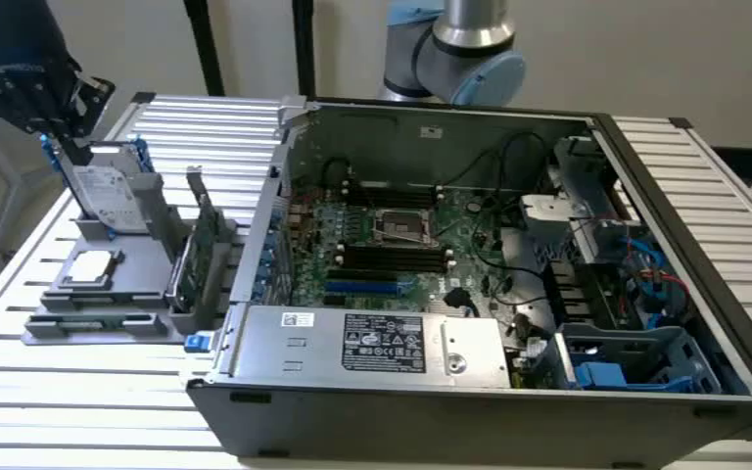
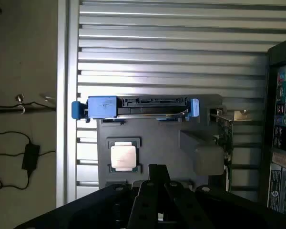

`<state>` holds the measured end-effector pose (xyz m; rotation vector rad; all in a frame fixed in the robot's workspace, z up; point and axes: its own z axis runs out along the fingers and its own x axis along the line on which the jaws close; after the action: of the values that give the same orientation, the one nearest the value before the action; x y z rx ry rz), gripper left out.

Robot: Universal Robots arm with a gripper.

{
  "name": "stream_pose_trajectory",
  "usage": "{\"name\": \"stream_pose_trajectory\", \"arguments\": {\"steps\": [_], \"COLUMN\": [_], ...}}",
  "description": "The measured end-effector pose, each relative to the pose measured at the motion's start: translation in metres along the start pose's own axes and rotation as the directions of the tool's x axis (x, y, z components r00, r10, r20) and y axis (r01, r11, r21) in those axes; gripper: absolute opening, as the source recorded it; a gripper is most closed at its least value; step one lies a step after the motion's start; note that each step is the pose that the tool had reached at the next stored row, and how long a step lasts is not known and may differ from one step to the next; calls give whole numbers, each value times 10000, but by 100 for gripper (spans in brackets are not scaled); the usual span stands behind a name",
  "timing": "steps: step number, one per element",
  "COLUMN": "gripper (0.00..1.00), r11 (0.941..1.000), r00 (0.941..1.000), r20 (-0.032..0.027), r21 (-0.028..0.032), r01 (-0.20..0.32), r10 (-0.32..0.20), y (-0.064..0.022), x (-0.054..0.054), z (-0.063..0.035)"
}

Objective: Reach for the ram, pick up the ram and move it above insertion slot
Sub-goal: 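Reach for the ram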

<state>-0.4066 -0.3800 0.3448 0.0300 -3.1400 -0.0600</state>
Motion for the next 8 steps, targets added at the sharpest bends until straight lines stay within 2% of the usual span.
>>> {"name": "stream_pose_trajectory", "arguments": {"steps": [8], "gripper": [11], "r11": [10000], "r00": [10000], "r20": [0], "r21": [0], "r01": [0], "r10": [0], "y": [0], "x": [0], "z": [0]}}
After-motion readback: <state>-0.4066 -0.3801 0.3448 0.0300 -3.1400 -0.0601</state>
